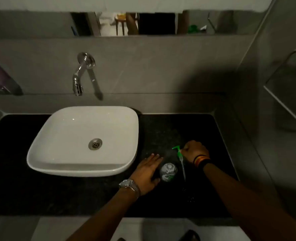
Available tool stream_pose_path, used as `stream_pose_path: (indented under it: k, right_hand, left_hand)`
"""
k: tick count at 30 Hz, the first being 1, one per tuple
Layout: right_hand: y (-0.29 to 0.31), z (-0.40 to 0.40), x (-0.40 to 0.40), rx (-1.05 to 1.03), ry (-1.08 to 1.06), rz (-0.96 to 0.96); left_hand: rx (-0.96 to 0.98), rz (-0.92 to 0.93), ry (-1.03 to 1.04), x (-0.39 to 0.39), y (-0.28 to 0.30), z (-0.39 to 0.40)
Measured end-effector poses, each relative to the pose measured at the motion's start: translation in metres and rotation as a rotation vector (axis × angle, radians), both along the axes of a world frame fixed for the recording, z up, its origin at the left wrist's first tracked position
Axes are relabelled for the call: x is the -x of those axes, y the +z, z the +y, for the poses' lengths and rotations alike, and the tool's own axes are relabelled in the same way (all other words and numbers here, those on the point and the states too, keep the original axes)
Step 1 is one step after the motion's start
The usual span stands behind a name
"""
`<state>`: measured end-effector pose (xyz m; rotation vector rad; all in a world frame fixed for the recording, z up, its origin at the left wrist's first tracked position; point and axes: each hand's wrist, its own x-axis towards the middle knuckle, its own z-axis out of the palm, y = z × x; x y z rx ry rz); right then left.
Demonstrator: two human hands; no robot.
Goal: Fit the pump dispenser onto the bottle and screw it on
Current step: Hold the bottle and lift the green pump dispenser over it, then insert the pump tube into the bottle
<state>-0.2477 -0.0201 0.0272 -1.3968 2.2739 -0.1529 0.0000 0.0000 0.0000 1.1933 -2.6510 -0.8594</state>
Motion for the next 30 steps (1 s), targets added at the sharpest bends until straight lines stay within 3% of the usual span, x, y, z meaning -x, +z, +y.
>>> stream_pose_path:
  k: [8,13,16,23,30]
  right_hand:
    - [-0.029,-0.019,-0.001,-0.149,-0.12,-0.089]
    - [-0.026,-0.027,-0.002,-0.115,-0.21,-0.166]
    - [0.002,-0.019,-0.002,0.045,-0.238,-0.303]
    - [0.087,0.059,-0.022,0.697,-0.251,-0.641]
    - [0.078,0.078,-0.053,0.796,-0.239,-0.672]
  left_hand:
    - [-0.153,0.248,0.18,0.02,-0.015,-0.002]
    - [-0.271,0.312,0.19,0.025,-0.01,-0.01]
    - [-0.314,0.352,0.218,0.026,-0.007,-0.008]
    - [-0.338,0.369,0.223,0.026,-0.001,-0.003]
    - [-0.325,0.328,0.197,0.026,-0.004,-0.007]
